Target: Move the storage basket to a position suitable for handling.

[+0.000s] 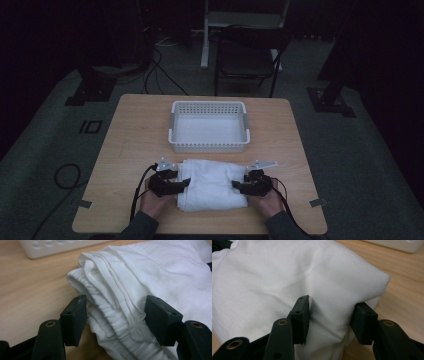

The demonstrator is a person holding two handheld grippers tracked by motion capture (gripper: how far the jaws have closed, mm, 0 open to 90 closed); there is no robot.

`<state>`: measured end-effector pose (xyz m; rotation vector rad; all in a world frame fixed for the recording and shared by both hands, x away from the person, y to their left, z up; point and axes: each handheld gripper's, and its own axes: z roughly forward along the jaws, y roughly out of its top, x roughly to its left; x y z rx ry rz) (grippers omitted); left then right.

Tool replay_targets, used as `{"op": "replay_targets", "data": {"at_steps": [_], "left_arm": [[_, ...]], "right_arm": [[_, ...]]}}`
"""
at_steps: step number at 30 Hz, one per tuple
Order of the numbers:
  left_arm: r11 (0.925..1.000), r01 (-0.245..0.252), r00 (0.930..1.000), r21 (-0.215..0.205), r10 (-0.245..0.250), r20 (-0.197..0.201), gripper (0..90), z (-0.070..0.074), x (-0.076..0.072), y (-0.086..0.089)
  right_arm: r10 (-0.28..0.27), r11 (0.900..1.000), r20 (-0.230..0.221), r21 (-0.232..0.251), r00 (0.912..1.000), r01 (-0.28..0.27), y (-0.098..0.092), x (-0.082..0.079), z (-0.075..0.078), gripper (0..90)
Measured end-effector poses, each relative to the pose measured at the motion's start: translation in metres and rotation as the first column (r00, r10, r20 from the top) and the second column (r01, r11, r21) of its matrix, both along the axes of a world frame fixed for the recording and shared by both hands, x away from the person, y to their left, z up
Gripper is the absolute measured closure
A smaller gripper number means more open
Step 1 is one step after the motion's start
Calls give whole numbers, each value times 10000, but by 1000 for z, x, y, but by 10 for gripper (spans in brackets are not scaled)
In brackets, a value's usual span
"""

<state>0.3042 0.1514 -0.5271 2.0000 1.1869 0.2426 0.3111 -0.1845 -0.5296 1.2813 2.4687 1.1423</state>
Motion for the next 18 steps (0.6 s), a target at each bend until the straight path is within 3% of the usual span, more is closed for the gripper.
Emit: {"op": "replay_targets", "data": {"at_steps": [10, 18], "left_arm": [[9988, -492, 9985, 70, 490, 238, 371, 1, 24, 11], [9982, -575, 9980, -159, 579, 237, 317, -2, 28, 15]], "right_arm": [[-81, 9997, 357, -237, 9993, 90, 18, 28, 0, 489], [-168, 9998, 298, -81, 9994, 171, 17, 34, -1, 443]]}}
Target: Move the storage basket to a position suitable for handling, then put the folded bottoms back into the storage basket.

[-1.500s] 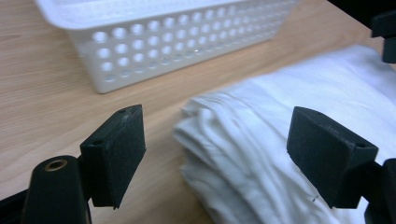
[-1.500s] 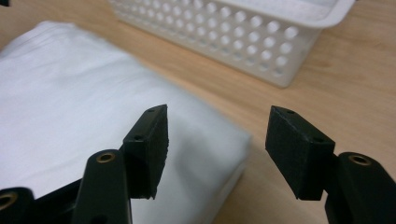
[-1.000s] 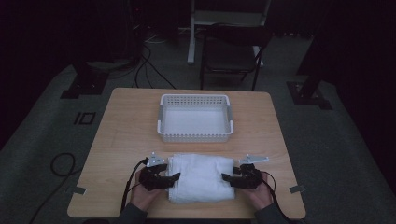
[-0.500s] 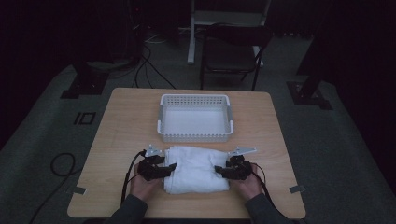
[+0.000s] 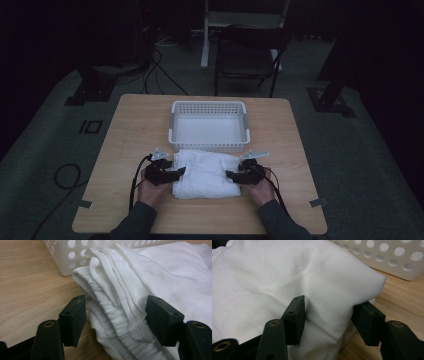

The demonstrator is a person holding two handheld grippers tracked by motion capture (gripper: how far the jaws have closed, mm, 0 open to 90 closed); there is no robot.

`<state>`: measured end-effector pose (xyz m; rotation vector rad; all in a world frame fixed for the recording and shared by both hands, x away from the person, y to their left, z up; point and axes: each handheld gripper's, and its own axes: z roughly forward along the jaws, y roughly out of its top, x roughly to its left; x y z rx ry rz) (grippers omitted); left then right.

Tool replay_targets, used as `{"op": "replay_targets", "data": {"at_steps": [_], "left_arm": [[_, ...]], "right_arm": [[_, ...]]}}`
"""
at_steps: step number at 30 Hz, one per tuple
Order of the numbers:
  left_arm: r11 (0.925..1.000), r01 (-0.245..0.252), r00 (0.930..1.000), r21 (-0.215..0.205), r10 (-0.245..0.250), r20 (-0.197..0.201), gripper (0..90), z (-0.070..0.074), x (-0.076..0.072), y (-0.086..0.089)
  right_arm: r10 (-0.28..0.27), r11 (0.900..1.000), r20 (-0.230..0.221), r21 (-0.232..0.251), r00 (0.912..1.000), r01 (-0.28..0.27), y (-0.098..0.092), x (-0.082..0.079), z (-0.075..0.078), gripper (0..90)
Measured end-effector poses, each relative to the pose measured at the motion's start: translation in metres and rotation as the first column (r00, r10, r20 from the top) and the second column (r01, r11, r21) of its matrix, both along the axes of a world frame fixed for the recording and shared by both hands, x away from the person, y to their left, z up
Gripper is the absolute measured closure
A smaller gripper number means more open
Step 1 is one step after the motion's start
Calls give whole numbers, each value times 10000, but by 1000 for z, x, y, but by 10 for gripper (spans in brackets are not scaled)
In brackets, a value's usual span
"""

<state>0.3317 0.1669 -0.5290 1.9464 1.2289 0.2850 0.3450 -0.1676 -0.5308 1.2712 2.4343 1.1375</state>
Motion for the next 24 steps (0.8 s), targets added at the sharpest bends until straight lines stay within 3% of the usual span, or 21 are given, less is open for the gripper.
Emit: {"op": "replay_targets", "data": {"at_steps": [5, 8, 11, 13, 17, 21, 24], "left_arm": [[9994, -318, 9995, 98, 318, 42, 264, 3, -1, 0], [9987, -499, 9985, 107, 496, 240, 212, 11, -3, 0], [9982, -537, 9980, -274, 546, 314, 166, 18, -3, 0], [9982, -464, 9988, -374, 470, 136, 146, 18, 0, -3], [9984, -522, 9985, 231, 525, -142, 120, 8, 6, -11], [9990, -438, 9975, 62, 440, -556, 16, 0, 12, -6], [9992, -377, 9948, -94, 366, -954, 11, -4, 16, -5]], "right_arm": [[-44, 10000, 59, -47, 10000, 44, 0, -1, 1, 420], [-328, 9994, 323, -69, 9989, 330, -3, -3, 8, 348], [-795, 9967, 671, 236, 9946, 781, -9, -4, 17, 309], [-806, 9960, 663, 444, 9945, 778, -9, -3, 19, 280], [-707, 9974, 388, 145, 9967, 702, -1, -2, 13, 202], [-833, 9963, 311, -190, 9960, 839, 2, 2, 9, 123], [-855, 9963, -139, -37, 9962, 855, 1, 8, 3, 105]]}}
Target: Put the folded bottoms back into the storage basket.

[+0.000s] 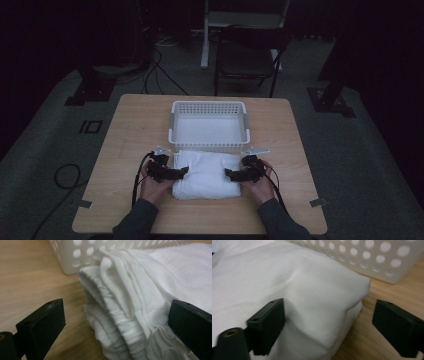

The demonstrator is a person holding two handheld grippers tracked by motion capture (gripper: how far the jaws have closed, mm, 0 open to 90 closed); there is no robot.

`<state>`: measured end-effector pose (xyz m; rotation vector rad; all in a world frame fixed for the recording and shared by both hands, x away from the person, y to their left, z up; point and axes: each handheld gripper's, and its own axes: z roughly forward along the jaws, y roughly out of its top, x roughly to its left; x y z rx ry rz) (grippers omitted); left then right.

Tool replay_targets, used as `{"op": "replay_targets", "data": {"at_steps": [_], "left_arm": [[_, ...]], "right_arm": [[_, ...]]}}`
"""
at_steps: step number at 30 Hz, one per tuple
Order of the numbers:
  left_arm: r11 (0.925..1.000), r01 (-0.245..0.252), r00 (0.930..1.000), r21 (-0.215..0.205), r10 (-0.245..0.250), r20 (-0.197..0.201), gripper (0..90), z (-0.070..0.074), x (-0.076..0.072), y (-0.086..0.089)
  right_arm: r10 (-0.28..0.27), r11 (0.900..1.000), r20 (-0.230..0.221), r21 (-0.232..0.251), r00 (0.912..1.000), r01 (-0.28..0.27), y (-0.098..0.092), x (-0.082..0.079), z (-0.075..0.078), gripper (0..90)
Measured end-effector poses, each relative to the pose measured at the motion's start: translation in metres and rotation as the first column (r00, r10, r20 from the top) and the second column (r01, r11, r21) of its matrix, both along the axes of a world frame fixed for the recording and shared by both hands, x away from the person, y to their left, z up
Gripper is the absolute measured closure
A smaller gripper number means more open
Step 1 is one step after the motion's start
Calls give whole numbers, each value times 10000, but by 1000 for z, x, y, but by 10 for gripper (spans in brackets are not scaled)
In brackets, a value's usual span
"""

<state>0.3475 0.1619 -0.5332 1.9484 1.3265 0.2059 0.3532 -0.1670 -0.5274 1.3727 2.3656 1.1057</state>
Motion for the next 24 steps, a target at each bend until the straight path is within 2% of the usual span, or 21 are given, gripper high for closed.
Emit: {"op": "replay_targets", "data": {"at_steps": [4, 8, 11, 13, 15, 16, 18, 20, 24], "left_arm": [[9996, 132, 9990, -261, -143, -434, 9, -4, 4, 3], [9949, 349, 9942, -942, -442, -982, 10, -11, 8, 7], [9933, 571, 9936, -1008, -664, -917, 12, -12, 8, 6], [9913, 814, 9919, -1033, -907, -892, 20, -12, 9, 4], [9860, 1102, 9882, -1253, -1221, -923, 89, -12, 9, 2], [9858, 1140, 9872, -1231, -1263, -972, 110, -11, 9, 0], [9784, 1322, 9814, -1592, -1517, -1174, 174, -12, 10, 2], [9706, 1421, 9770, -1943, -1690, -1298, 254, -13, 11, 3], [9608, 1592, 9696, -2270, -1955, -1473, 354, -15, 12, 4]], "right_arm": [[32, 9997, -538, 245, 9985, -19, 0, 5, -8, 100], [37, 9987, -1006, 507, 9949, 14, -2, 9, -12, 100], [92, 9961, -1354, 883, 9907, 28, -4, 11, -16, 102], [155, 9959, -1338, 902, 9909, -34, -4, 12, -16, 120], [448, 9928, -1437, 1163, 9886, -281, -4, 12, -16, 197], [601, 9903, -1521, 1332, 9865, -398, -5, 12, -16, 233], [836, 9847, -1766, 1659, 9807, -540, -6, 14, -17, 318], [1052, 9783, -1961, 1964, 9749, -660, -8, 16, -18, 354], [1244, 9739, -2163, 2133, 9684, -774, -8, 18, -18, 420]]}}
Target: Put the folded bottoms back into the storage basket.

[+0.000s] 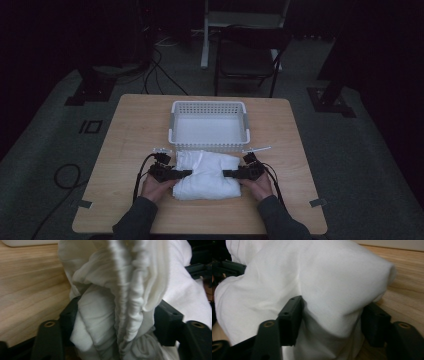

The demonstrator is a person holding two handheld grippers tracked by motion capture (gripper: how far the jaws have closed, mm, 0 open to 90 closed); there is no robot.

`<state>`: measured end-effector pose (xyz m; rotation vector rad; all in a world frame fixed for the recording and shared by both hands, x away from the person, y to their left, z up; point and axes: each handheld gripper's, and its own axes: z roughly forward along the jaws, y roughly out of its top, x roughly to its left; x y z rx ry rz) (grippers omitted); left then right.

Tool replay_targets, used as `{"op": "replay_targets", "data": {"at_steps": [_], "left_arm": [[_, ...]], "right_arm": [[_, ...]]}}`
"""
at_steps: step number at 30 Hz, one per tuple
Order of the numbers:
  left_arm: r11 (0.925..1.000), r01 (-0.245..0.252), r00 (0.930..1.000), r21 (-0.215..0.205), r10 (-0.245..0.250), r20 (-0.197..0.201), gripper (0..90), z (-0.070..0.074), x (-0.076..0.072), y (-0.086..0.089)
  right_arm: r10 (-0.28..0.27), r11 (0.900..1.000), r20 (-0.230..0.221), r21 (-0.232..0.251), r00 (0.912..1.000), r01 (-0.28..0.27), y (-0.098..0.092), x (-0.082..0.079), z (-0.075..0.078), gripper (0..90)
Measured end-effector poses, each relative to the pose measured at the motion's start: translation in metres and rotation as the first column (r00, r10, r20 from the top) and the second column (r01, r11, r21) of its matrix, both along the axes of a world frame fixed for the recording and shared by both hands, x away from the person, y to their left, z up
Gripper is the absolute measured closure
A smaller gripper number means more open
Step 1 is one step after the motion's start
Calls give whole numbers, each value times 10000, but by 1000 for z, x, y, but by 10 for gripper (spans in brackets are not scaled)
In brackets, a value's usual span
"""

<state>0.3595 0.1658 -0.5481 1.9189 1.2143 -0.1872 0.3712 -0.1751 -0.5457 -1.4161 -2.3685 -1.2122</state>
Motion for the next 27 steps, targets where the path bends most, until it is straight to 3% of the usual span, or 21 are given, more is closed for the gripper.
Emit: {"op": "replay_targets", "data": {"at_steps": [2, 4, 8, 15, 27], "left_arm": [[9999, 74, 10000, -142, -74, -23, 389, -1, 0, 1], [9998, 122, 9997, -166, -118, 194, 436, 0, -2, 0], [9992, 235, 9961, 330, -262, 840, 505, 6, -8, -5], [9945, 166, 9860, 1033, -334, 1632, 542, 13, -18, -12], [9895, -15, 9768, 1442, -294, 2119, 543, 22, -28, -16]], "right_arm": [[89, 9999, -162, 135, 9998, -86, 0, 1, -1, 472], [194, 9996, -123, 224, 9997, -192, -1, 1, 0, 539], [455, 9979, 924, -500, 9947, -410, 6, -8, 9, 632], [436, 9971, 1365, -673, 9897, -347, 7, -14, 13, 654], [488, 9963, 1909, -784, 9804, -343, 7, -23, 20, 658]]}}
